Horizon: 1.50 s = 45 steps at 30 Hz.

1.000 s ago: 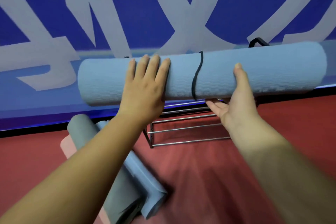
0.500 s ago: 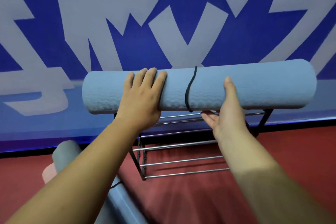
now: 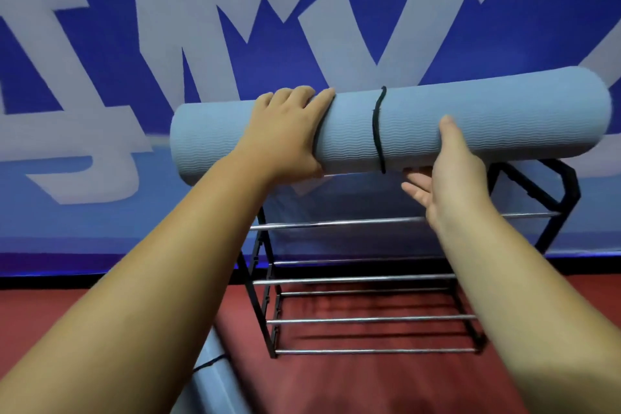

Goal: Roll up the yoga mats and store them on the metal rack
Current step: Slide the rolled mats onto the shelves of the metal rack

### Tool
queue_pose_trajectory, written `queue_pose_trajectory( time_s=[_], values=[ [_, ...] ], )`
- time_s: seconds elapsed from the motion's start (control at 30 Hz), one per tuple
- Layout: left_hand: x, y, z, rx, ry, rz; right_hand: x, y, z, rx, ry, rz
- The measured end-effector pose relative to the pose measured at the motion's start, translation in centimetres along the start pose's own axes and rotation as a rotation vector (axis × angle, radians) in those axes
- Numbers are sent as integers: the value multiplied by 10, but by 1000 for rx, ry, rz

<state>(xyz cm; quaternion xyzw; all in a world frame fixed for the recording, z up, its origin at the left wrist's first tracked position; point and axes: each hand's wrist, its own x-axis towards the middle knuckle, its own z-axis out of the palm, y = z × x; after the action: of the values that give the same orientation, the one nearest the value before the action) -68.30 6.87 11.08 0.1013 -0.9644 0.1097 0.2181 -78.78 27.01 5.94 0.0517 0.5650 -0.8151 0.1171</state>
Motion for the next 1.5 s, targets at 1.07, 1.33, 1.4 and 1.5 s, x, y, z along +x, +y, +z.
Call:
queue_pose_trajectory(
  time_s=[1.07,1.33,1.4,1.5],
  values=[
    [-3,-37,37,-456,142,62,-23,84,38,-418,-149,-210],
    [-18,-29,28,-763,177,-41,-33,84,42,-462,-214,-272],
    [-23,-25,22,-918,199,-99,-38,86,44,-474,-220,-281],
    [-30,-23,11,-1112,262,-198,-48,88,49,-491,-247,-296]
  ],
)
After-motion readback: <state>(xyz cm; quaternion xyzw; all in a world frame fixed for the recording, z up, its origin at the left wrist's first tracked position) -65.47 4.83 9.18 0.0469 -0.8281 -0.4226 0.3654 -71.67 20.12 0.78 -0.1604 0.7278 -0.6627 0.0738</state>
